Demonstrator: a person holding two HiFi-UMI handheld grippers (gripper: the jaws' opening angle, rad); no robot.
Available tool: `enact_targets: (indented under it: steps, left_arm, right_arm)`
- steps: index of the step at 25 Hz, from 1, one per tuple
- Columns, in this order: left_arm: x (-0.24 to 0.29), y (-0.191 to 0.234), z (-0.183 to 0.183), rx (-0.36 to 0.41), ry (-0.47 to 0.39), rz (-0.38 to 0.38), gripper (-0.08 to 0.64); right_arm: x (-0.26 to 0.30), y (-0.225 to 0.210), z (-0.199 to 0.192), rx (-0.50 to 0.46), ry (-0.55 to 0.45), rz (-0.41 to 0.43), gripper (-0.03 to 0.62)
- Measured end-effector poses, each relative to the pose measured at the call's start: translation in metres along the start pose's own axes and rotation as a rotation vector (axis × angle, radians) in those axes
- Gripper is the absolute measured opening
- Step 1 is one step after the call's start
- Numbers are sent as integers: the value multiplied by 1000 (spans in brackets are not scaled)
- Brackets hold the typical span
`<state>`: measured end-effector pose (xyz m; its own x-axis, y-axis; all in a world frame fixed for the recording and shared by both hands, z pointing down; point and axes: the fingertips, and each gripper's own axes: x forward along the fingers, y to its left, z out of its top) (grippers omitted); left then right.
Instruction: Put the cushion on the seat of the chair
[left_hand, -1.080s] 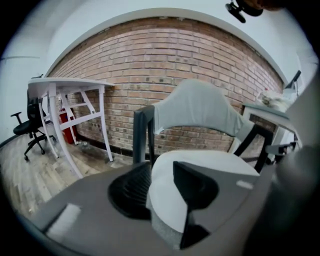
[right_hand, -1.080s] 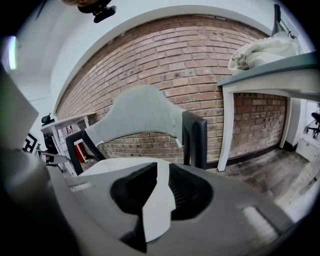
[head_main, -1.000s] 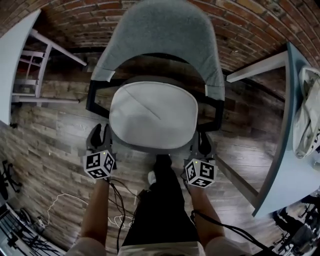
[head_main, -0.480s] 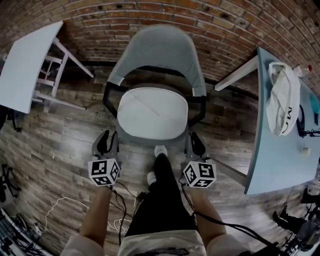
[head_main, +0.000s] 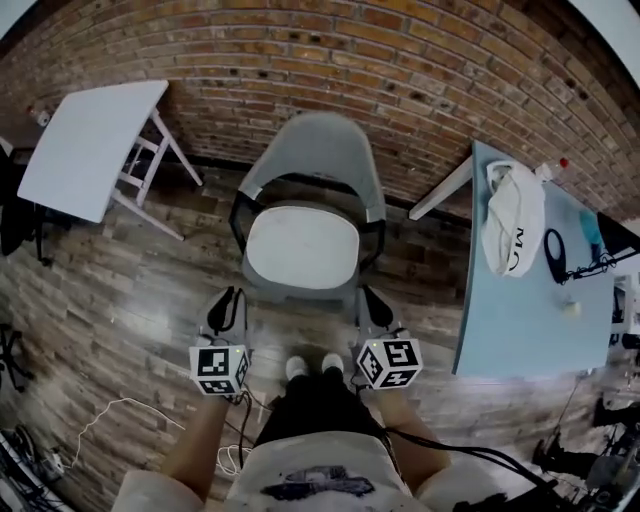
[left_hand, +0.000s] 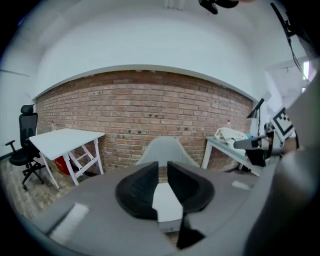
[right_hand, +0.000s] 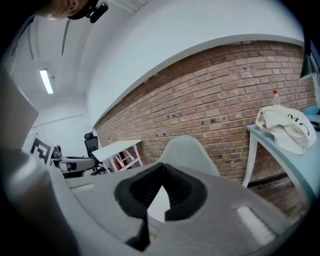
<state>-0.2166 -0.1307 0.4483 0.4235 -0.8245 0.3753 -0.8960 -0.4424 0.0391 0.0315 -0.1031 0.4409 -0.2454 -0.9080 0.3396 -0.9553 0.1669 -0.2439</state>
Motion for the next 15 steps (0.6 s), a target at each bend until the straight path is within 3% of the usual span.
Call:
enact_targets:
  steps: [7,15]
  left_arm:
    - [-57,-54,53,6,-17,-9,18]
    - [-107,-109,88,16,-57,13,-8]
  right_arm:
    - [-62,23,62,-19,-21,80,0]
    - [-120,39,96,-38,-71,149,-2]
